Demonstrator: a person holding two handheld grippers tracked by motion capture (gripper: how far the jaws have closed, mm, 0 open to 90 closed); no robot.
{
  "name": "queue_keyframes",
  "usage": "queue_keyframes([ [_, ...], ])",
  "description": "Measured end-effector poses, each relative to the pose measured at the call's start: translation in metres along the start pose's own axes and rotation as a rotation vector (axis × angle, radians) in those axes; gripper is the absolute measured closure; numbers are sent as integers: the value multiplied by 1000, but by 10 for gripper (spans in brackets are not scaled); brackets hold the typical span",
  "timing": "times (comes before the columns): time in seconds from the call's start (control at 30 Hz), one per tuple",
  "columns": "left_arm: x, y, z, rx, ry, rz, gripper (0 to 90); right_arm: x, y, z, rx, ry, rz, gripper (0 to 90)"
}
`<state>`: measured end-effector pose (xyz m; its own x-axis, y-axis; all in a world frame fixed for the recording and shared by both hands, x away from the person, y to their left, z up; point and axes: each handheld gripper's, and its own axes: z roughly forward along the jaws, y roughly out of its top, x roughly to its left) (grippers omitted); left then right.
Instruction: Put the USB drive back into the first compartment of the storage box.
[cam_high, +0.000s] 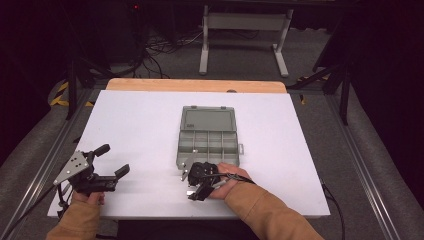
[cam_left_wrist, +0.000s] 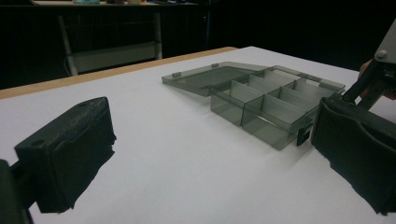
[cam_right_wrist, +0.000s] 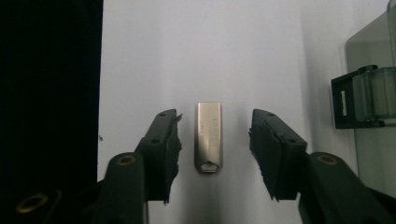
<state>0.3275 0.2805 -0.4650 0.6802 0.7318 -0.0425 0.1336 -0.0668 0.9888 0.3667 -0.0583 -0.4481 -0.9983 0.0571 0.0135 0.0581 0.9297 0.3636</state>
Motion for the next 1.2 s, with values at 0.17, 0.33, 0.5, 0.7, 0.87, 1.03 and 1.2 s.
queue_keyframes([
  [0.17, 0, 0, 0, 1, 0, 1, 4, 2, 0, 1, 15, -7, -15, 639],
  [0.33, 0, 0, 0, 2, 3, 2, 4, 3, 0, 2, 21, -29, -49, 726],
  [0.5, 0, 0, 0, 1, 2, 2, 4, 5, 0, 2, 22, -27, -54, 785],
  [0.7, 0, 0, 0, 1, 3, 2, 4, 5, 0, 2, 20, -27, -52, 788],
  [0.87, 0, 0, 0, 2, 3, 1, 4, 5, 0, 2, 23, -25, -51, 789],
  [1.03, 0, 0, 0, 0, 0, -1, 4, 4, 0, 0, 6, -29, -54, 790],
  [1.2, 0, 0, 1, 0, -2, -1, 4, 3, 0, -7, -20, -23, -52, 790],
])
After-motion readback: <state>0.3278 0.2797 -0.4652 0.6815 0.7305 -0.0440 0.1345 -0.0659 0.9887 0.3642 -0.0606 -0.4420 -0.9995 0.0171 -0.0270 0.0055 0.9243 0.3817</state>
